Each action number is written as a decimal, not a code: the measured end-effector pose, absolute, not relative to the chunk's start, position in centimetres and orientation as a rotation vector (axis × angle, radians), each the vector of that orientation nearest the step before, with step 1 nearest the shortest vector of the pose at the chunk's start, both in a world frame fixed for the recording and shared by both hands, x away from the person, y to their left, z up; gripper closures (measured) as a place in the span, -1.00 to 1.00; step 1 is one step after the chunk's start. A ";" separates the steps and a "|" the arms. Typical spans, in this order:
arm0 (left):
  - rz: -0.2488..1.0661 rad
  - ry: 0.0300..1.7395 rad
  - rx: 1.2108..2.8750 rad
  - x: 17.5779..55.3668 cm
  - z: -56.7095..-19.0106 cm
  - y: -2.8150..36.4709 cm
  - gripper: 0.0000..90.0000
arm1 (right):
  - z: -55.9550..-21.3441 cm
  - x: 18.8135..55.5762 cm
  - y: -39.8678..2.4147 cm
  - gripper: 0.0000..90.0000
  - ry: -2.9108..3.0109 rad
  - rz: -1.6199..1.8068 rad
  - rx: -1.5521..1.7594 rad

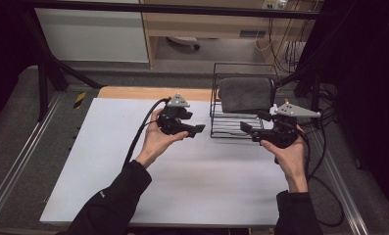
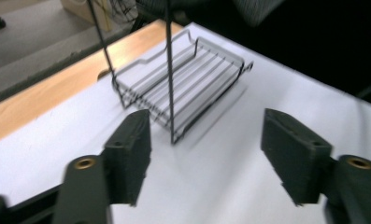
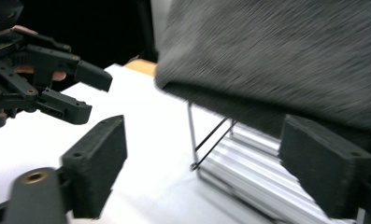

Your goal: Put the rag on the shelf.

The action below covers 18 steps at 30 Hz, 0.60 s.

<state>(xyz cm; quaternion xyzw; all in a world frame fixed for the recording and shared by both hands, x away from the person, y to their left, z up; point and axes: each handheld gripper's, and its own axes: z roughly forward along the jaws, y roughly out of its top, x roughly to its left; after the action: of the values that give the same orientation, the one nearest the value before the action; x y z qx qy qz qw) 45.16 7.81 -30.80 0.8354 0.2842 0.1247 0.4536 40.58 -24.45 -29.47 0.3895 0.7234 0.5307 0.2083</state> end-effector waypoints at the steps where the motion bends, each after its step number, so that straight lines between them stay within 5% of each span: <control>1: 0.311 0.707 2.062 44.9 -31.1 8.2 -0.38 | -29.7 40.5 -24.2 -0.75 2.025 1.477 1.077; 11: 0.344 0.741 2.060 41.9 -34.6 12.8 -0.74 | -32.3 39.4 -22.5 -0.96 2.093 1.487 1.076; 18: 0.356 0.793 2.052 40.0 -36.9 16.0 -0.80 | -34.3 38.8 -21.3 -0.98 2.158 1.472 1.049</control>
<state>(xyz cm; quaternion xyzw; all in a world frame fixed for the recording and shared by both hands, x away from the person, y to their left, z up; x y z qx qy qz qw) 40.01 16.02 -36.95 0.8264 0.3196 0.1433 0.4410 38.76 -21.31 -34.34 0.3677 0.7563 0.5161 0.1626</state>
